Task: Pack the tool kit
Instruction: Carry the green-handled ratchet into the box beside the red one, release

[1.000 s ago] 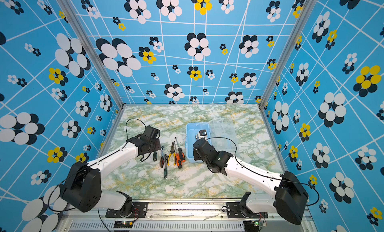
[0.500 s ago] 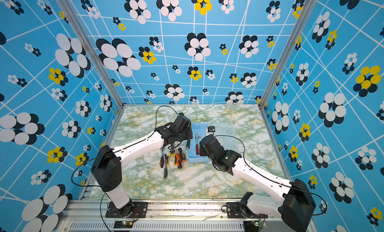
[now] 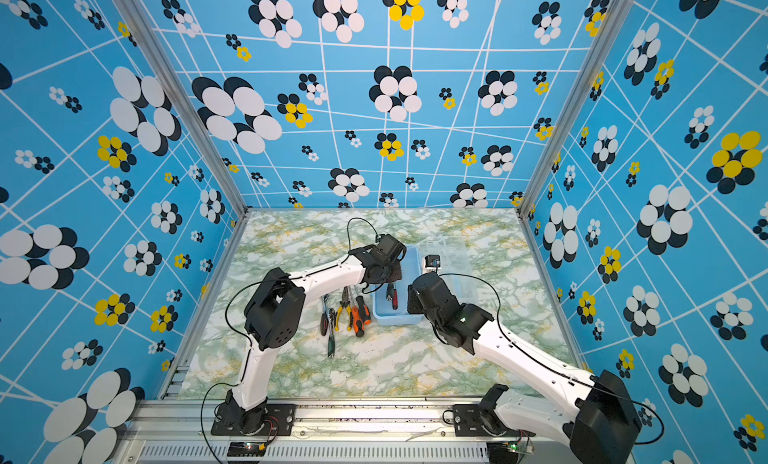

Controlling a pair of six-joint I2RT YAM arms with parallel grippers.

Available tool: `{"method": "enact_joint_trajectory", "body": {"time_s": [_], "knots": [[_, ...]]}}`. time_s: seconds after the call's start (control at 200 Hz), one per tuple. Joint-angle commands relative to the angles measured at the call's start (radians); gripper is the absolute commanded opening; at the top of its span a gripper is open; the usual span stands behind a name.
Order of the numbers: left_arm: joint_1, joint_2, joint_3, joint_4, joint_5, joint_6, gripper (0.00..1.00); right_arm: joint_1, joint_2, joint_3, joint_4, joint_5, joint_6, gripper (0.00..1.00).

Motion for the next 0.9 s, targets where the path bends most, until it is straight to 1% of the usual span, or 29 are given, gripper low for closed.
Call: {"method": "enact_joint_trajectory", "body": {"time_s": [0.0,0.155,0.215,0.28,0.31,0.445,0.525,0.62,0.72,0.835,0.895], "knots": [[0.007,0.029,0.043,-0.031,-0.027,-0.017,0.00,-0.007,-0.020,-0.015,-0.019,-0.008,-0.007,0.51],[0.013,0.051,0.048,-0.031,-0.015,-0.012,0.00,-0.008,-0.022,-0.014,-0.025,-0.009,-0.004,0.54],[0.014,0.052,0.047,-0.029,-0.008,-0.011,0.08,-0.008,-0.021,-0.011,-0.030,-0.011,-0.004,0.55],[0.018,0.049,0.044,-0.028,-0.008,-0.006,0.22,-0.008,-0.022,-0.004,-0.034,-0.014,-0.003,0.57],[0.018,0.046,0.042,-0.028,-0.007,-0.003,0.24,-0.008,-0.021,0.002,-0.037,-0.015,-0.004,0.57],[0.028,0.018,0.033,-0.018,-0.005,0.019,0.29,-0.008,-0.023,0.021,-0.045,-0.027,-0.007,0.58],[0.030,-0.009,0.025,-0.002,-0.001,0.046,0.29,-0.008,-0.018,0.041,-0.055,-0.039,-0.018,0.58],[0.027,-0.062,0.001,0.024,-0.001,0.090,0.30,-0.008,-0.007,0.079,-0.076,-0.060,-0.038,0.57],[0.025,-0.142,-0.049,0.031,-0.024,0.135,0.31,-0.003,0.006,0.118,-0.093,-0.082,-0.056,0.56],[0.025,-0.276,-0.178,0.037,-0.096,0.177,0.34,0.024,0.029,0.160,-0.113,-0.090,-0.072,0.56],[0.025,-0.357,-0.266,0.051,-0.136,0.190,0.39,0.054,0.048,0.174,-0.116,-0.072,-0.079,0.56]]}}
